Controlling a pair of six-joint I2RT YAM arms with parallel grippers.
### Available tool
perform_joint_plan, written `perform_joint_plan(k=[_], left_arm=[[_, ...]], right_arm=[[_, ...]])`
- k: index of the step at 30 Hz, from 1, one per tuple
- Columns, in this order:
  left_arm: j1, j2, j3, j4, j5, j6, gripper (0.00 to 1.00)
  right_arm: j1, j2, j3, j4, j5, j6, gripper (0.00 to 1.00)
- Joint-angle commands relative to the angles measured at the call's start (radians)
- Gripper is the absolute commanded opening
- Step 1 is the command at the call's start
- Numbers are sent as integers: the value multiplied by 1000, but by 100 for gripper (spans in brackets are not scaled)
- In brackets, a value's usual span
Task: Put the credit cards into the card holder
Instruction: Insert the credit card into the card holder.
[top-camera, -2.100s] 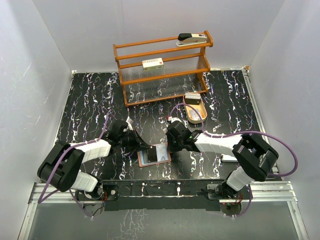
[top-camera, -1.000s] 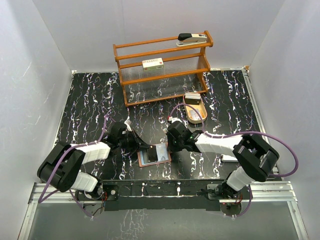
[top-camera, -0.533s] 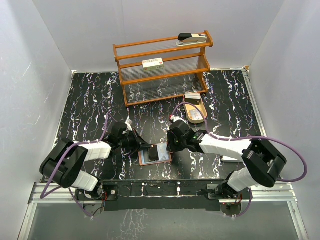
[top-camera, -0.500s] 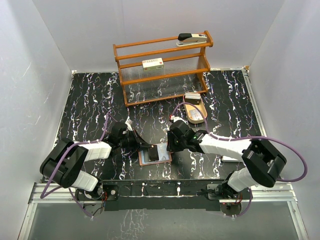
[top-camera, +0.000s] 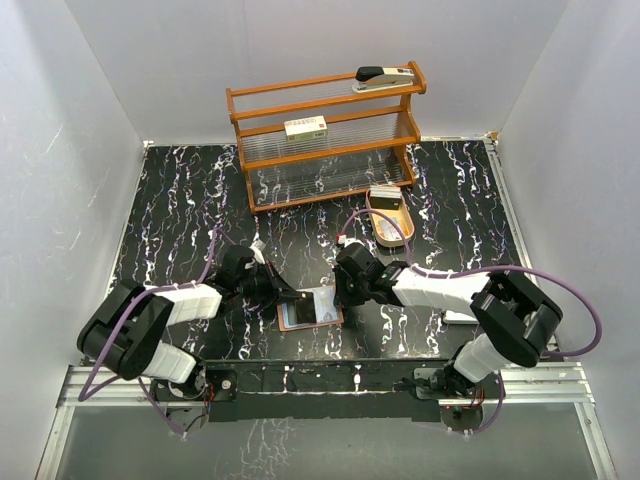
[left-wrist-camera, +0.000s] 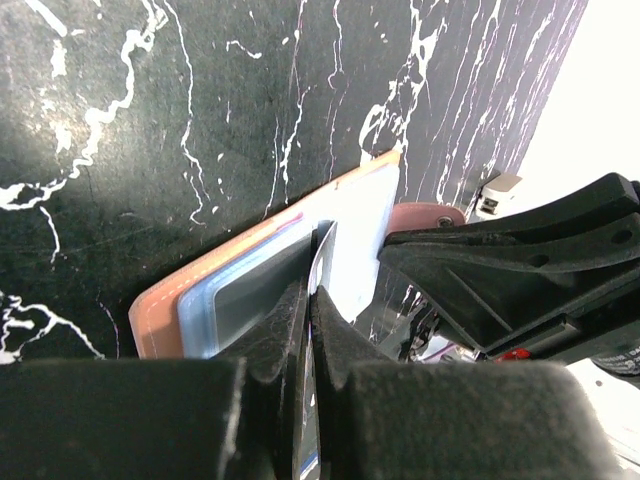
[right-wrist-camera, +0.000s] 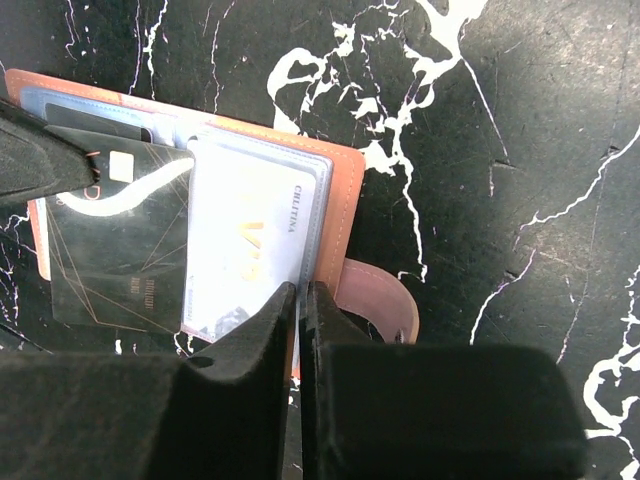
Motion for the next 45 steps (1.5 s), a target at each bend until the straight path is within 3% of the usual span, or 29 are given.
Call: perform_joint_plan(k=[1, 13, 28, 45], left_arm=[[0, -47, 1, -85, 19, 48, 0], [-1, 20, -4, 20, 51, -11, 0], [-1, 89, -7, 115, -35, 33, 0], [-1, 17, 27, -20, -69, 217, 0]], right_arm=[[5, 11, -21, 22, 40, -8, 3], [5, 12, -29, 29, 39, -8, 2], [6, 8, -45, 40, 29, 1, 1], [6, 1, -60, 42, 34, -2, 1]])
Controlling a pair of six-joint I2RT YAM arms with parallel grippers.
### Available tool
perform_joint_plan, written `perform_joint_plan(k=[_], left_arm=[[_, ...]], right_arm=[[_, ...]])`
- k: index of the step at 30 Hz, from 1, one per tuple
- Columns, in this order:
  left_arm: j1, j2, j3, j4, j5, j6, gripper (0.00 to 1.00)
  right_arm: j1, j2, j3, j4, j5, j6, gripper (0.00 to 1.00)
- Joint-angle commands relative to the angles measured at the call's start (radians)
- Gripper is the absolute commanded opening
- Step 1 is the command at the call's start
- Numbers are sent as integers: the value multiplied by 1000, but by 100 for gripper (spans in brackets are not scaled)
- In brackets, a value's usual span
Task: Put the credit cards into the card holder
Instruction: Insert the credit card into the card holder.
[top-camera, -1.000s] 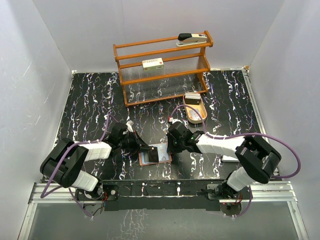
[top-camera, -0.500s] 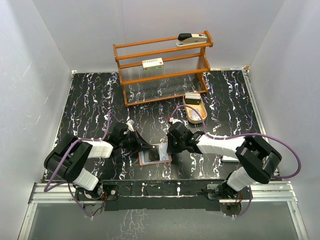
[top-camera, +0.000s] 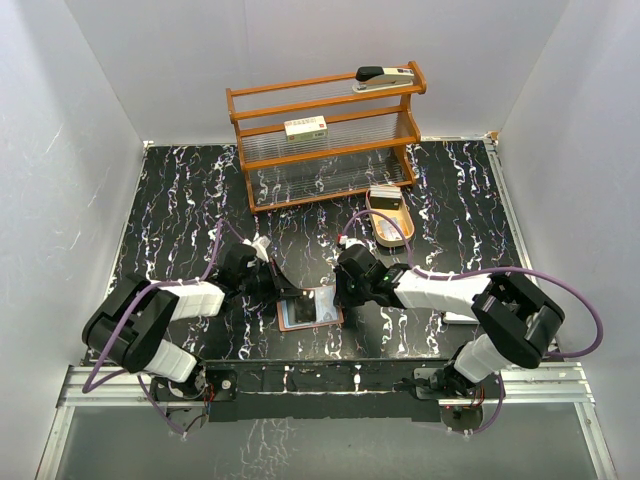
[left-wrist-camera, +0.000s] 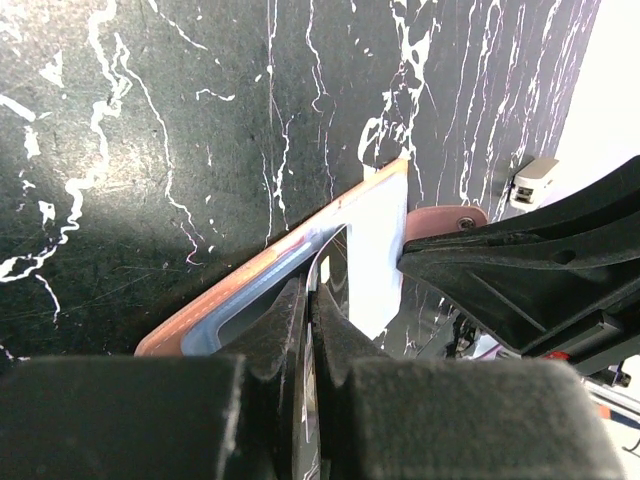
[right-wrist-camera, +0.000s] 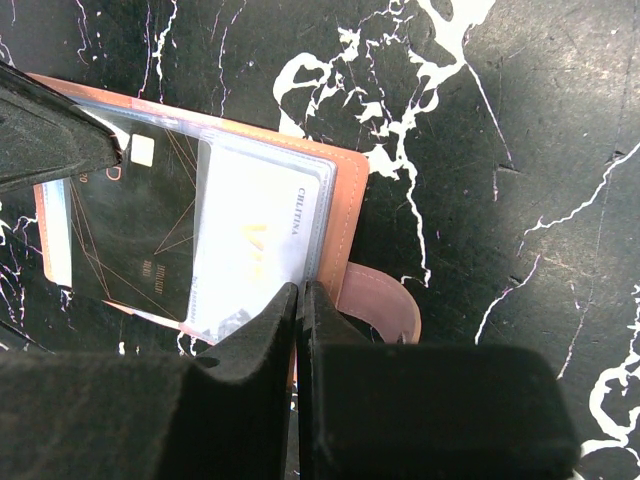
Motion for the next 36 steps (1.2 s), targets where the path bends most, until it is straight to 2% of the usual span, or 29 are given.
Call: perform_joint_plan(k=[1, 14, 26, 29, 32, 36], left_arm=[[0, -11, 13, -50, -37, 78, 0], [-11, 65, -16, 112, -13, 42, 0], [-46, 111, -63, 252, -43, -66, 0], [-46, 79, -53, 203, -49, -67, 15], [-47, 24, -18, 80, -62, -49, 32], [-47, -50, 24, -67, -87, -23, 45]], right_arm=[[5, 11, -28, -11, 35, -6, 1], [5, 5, -44, -1, 30, 12, 1], [4, -32, -84, 40, 17, 83, 2], [4, -52, -76, 23, 19, 87, 5], [4, -89, -47, -22, 39, 82, 11], [3, -145, 0, -100, 86, 60, 22]])
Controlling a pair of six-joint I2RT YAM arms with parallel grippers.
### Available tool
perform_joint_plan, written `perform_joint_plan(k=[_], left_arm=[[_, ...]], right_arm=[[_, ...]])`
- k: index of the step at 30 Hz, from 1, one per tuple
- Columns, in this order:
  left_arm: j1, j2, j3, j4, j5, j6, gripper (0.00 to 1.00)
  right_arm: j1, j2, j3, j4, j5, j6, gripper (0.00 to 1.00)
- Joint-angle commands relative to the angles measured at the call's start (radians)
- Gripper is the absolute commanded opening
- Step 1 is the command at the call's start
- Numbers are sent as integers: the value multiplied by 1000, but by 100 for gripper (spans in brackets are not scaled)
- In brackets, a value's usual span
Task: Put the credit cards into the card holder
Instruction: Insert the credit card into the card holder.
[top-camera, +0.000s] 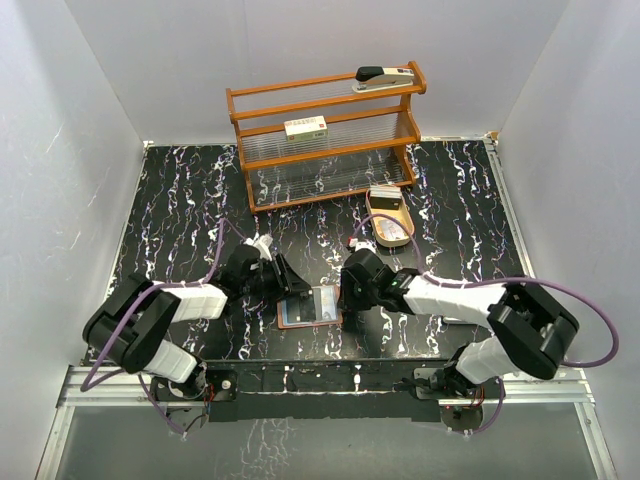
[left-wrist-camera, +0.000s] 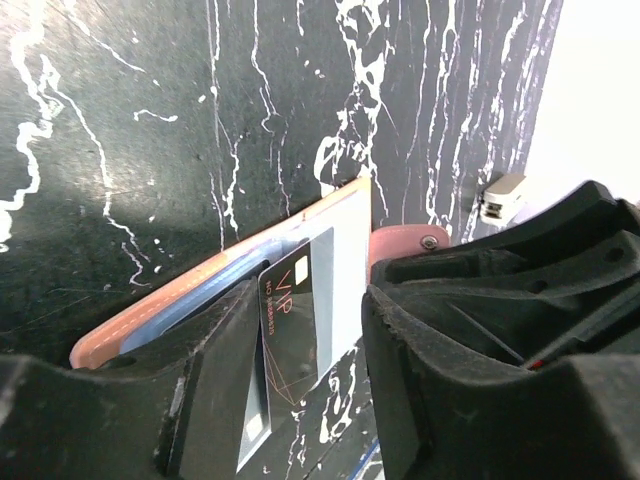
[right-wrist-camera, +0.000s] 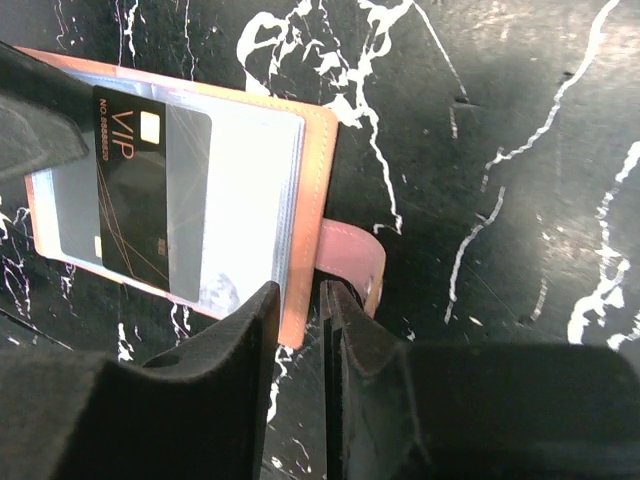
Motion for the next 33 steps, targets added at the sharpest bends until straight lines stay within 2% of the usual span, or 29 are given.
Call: perform_joint_plan(k=[1, 4, 9, 21, 23, 33], left_arm=[[0, -86, 46, -220, -64, 54, 47], [0, -112, 59, -277, -66, 56, 50], [-2, -113, 44, -283, -35, 16, 52], [-4, -101, 17, -250, -17, -24, 54], [-6, -94, 13, -237, -12, -32, 54], [-43, -45, 22, -203, -17, -81, 54]], right_arm=[[3, -83, 66, -107, 85, -28, 25], [3, -108, 88, -161, 146, -47, 32], [-3, -121, 82, -179, 206, -73, 41], [-25, -52, 56, -113, 173, -105, 45], [-26, -52, 45, -83, 150, -112, 42], [-28, -22, -2, 30, 77, -106, 14]])
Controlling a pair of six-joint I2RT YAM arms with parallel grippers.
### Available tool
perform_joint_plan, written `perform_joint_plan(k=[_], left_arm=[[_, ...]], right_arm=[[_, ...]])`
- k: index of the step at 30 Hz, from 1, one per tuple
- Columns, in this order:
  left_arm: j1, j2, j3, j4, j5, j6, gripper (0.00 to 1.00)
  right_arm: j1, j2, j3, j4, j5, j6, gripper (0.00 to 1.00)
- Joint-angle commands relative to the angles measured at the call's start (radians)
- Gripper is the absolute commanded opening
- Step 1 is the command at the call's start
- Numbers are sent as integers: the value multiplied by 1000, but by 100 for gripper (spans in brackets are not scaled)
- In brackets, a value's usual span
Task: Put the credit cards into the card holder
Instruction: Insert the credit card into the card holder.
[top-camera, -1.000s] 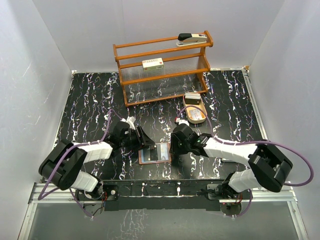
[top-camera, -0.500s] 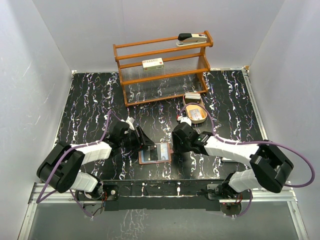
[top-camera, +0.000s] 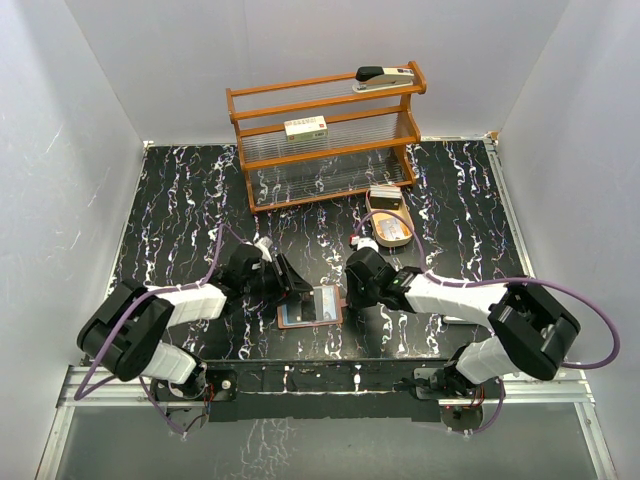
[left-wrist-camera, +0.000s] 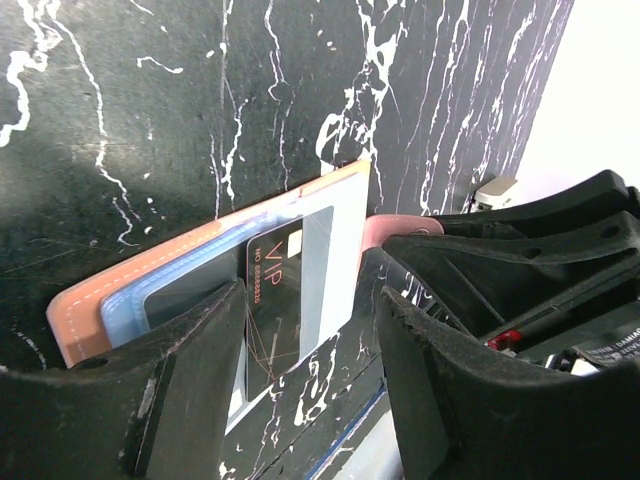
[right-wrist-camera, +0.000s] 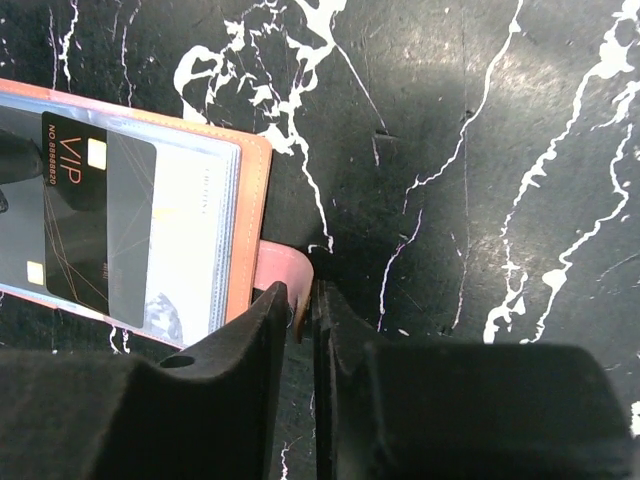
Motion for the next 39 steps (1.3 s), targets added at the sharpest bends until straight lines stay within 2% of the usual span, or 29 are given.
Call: perform_joint_plan(k=[1, 13, 27, 34, 39], left_arm=[[-27, 35, -5, -28, 3, -18, 54], [-127, 130, 70, 46, 15, -97, 54], [-153, -35, 139, -248, -116, -30, 56], [-154, -35, 149, -269, -89, -33, 57], [-155, -23, 113, -197, -55, -75, 57]], right_arm=[[-6, 4, -21, 106, -31, -5, 11], [-6, -19, -71, 144, -62, 53, 3], [-6, -77, -86, 118, -45, 79, 0], [-6, -122, -129, 175, -65, 83, 0], [-7, -112, -141, 193, -81, 89, 0]])
